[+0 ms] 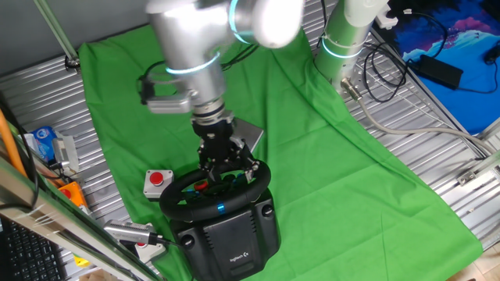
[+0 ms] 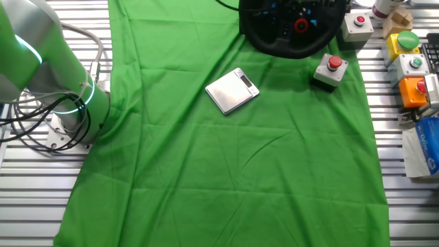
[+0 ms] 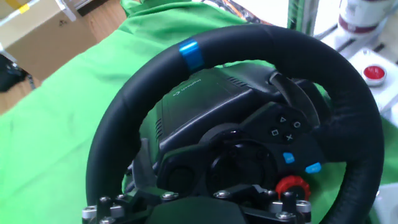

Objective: Rotate the steering wheel 90 degrees counterclockwise

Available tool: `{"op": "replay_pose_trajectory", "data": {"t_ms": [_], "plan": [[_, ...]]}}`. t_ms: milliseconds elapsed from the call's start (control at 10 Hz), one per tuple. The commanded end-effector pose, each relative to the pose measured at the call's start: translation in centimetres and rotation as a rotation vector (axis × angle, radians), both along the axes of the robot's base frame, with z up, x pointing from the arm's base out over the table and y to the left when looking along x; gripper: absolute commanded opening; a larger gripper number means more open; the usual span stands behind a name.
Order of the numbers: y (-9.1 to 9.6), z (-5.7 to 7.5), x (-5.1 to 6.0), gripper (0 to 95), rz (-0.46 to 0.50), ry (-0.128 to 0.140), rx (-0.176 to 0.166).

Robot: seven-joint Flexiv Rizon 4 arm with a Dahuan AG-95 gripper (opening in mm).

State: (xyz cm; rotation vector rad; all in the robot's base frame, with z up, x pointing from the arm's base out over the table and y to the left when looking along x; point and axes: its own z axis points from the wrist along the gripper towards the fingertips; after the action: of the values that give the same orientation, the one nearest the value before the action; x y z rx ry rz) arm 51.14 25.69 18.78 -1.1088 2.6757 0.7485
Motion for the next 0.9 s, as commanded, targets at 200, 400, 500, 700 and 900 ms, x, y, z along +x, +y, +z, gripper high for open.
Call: {"op": "replay_pose_trajectory", "data": {"t_ms": [200, 400, 500, 700, 900], "plan": [[-0.23, 0.75, 0.36, 76.0, -0.049, 0.091, -0.007], [-0.38, 0.65, 0.37, 76.0, -0.048, 0.093, -0.025], [-0.51, 0.48, 0.41, 76.0, -0.050, 0.097, -0.026], [-0.62, 0.28, 0.39, 76.0, -0.073, 0.123, -0.024], [-0.60, 0.01, -0.08, 76.0, -0.080, 0.128, -0.024]]}}
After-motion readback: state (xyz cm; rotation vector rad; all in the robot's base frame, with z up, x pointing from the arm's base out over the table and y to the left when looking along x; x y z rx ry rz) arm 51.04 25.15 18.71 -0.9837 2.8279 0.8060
